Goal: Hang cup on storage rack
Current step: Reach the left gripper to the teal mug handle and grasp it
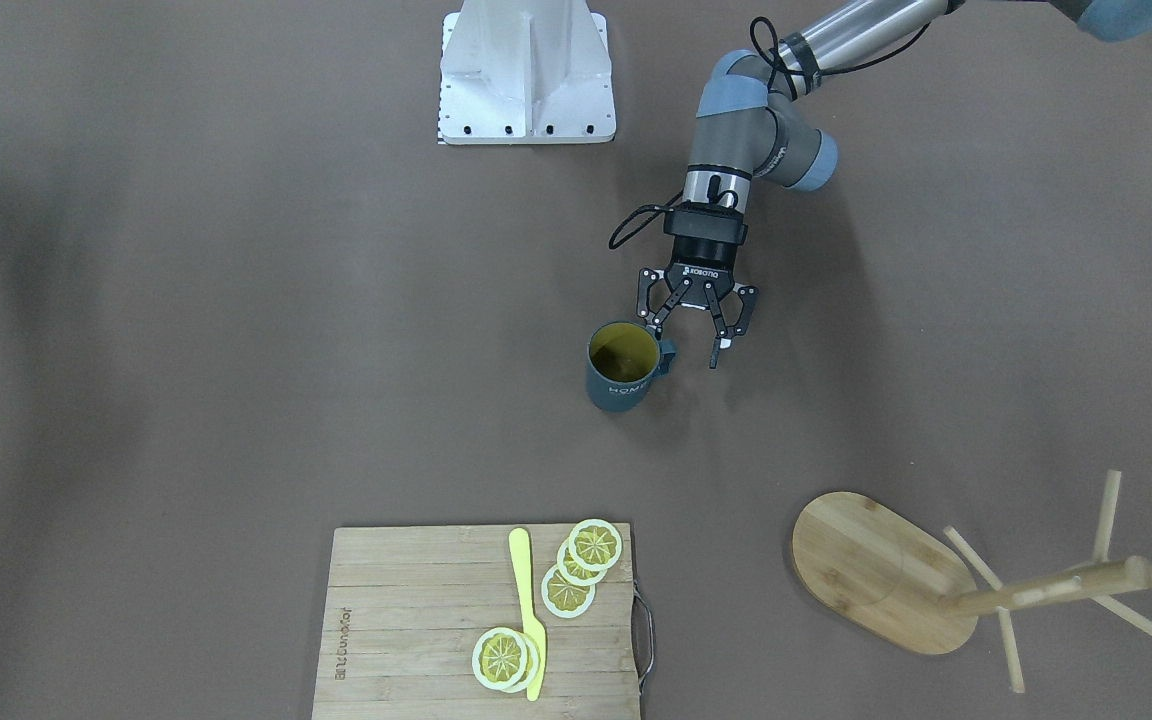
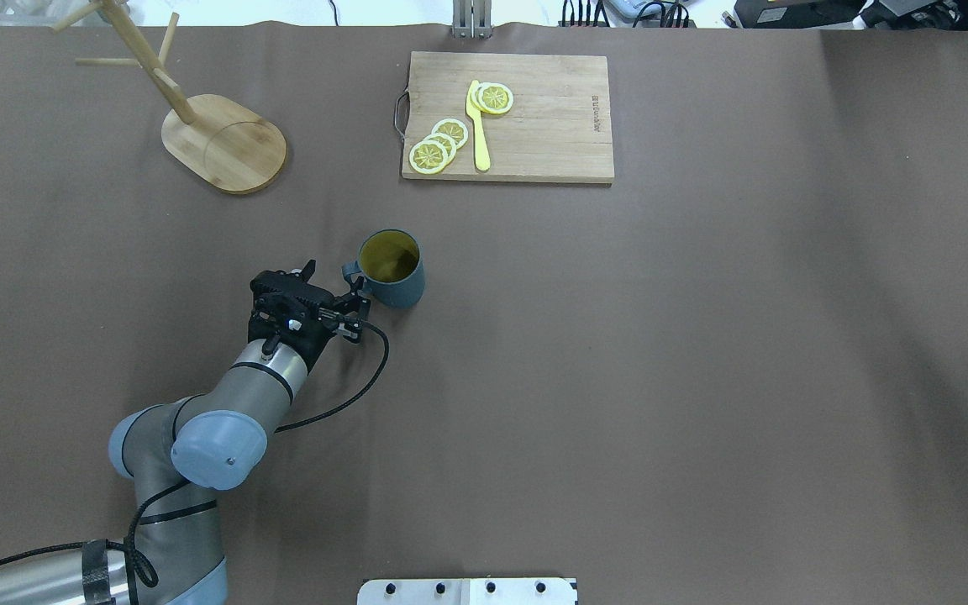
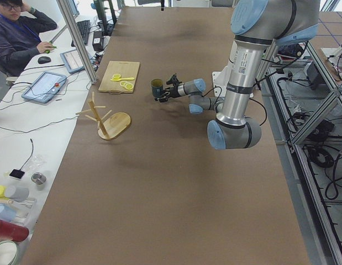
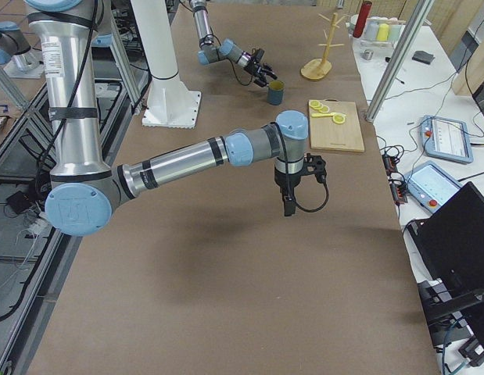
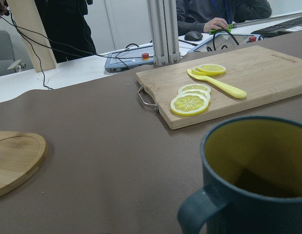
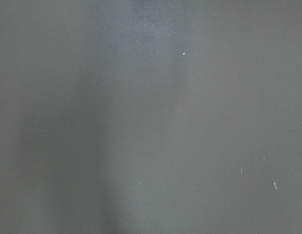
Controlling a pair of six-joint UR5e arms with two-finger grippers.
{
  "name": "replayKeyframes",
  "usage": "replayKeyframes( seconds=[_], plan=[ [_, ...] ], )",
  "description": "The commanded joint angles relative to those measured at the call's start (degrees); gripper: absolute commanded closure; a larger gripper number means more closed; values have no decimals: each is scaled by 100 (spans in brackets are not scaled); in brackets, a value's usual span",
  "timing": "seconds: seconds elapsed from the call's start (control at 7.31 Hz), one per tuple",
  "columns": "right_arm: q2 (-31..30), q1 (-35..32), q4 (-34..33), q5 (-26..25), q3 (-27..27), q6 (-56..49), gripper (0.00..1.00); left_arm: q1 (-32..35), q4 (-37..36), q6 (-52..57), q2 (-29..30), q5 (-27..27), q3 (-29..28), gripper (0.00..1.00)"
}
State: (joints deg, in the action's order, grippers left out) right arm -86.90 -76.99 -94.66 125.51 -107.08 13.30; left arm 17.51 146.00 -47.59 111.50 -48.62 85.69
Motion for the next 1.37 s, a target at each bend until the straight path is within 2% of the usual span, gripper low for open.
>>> replayKeyframes(
  seconds=[0.0,0.41,0.68,0.96,1.23],
  plan=[
    [15,0,0,0,2,15,0,77,8,-13,12,-191,-35,45],
    [50,0,0,-9,3,24,0,68,60,-13,29,-402,-26,46],
    [50,0,0,-9,3,24,0,51,69,-13,29,-438,-35,58],
    [50,0,0,-9,-6,32,0,59,96,-13,29,-438,-35,83],
    [50,0,0,-18,2,32,0,59,130,-39,108,-438,-26,84]
  ],
)
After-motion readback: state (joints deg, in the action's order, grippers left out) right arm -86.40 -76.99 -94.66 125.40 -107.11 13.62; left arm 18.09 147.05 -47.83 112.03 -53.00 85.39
